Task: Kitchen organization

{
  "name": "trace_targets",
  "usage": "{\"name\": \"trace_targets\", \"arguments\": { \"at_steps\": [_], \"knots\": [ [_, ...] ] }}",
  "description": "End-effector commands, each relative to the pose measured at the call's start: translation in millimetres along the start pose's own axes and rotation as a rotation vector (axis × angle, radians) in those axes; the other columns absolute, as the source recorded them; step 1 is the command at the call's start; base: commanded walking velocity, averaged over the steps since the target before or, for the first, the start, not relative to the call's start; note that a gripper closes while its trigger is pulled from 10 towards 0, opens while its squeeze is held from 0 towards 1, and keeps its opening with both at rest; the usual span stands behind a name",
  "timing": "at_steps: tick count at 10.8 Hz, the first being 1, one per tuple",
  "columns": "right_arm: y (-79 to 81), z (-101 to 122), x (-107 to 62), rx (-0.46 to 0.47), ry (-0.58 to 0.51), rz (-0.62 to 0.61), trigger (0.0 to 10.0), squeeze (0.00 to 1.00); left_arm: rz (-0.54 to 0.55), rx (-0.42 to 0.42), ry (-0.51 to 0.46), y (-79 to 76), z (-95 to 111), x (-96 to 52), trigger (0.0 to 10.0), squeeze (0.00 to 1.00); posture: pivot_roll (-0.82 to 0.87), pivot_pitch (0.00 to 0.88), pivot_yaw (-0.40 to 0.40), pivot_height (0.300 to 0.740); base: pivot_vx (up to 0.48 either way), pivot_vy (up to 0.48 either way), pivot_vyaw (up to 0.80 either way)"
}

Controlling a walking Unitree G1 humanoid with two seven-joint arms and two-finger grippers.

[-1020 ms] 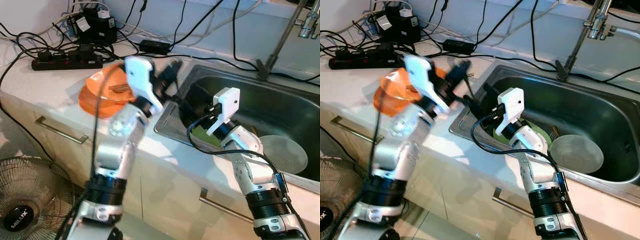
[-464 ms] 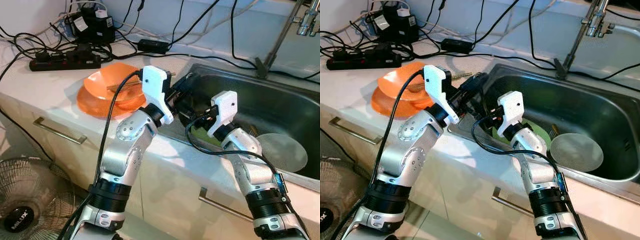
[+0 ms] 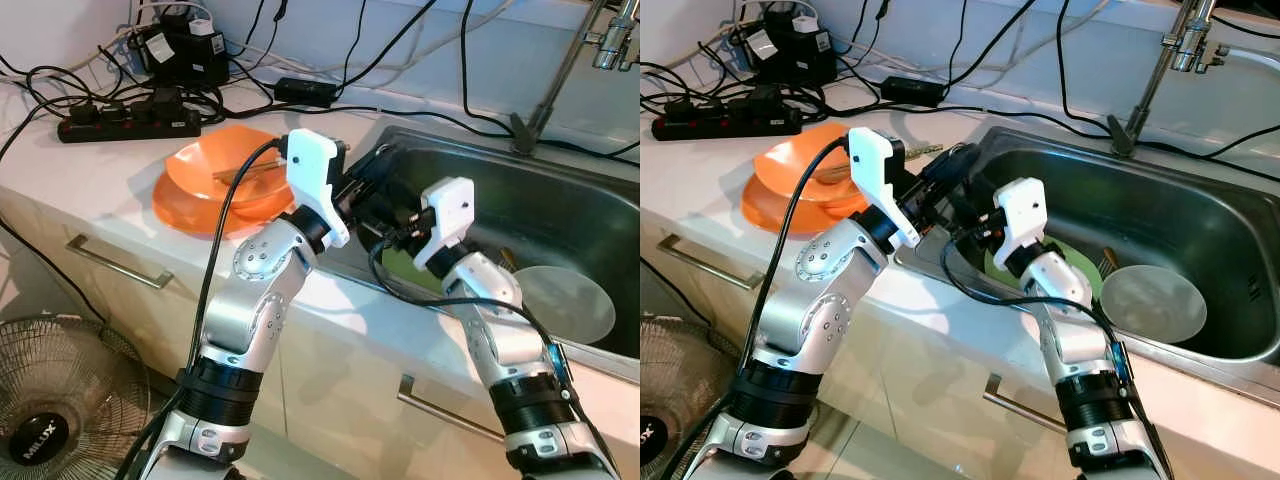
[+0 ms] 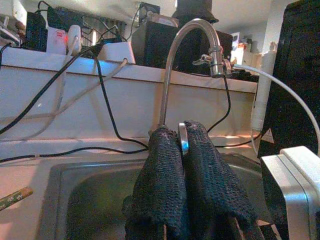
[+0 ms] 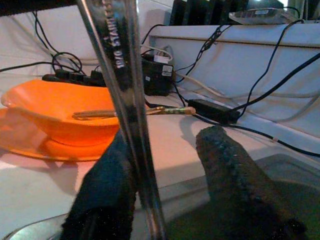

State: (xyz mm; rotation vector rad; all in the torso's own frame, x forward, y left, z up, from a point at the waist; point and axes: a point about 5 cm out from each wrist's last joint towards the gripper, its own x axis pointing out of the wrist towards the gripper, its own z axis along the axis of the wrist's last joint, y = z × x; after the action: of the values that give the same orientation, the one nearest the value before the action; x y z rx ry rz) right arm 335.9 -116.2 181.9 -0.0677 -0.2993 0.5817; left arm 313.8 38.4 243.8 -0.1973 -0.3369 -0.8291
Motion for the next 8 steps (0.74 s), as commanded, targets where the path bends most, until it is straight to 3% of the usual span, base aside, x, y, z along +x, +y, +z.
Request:
{"name": "trace_targets", "arguments": {
  "at_steps": [1, 8],
  "knots": [
    [-4.4, 1.5, 0.1, -0.006, -0.008, -0.023, 0.0, 0.00, -0.021, -0.001, 0.005, -2.9, 0.7, -0.3, 10.0, 0.00, 0.12, 0.039, -0.009, 0.740, 0.000, 0.000, 0.00],
    [-4.2, -0.7, 1.2, -0.001, -0.010, -0.028, 0.0, 0.00, -0.027, 0.041, 0.024, -3.4, -1.7, -0.8, 10.0, 0.00, 0.12, 0.026, -0.006, 0.740, 0.000, 0.000, 0.00]
  ]
}}
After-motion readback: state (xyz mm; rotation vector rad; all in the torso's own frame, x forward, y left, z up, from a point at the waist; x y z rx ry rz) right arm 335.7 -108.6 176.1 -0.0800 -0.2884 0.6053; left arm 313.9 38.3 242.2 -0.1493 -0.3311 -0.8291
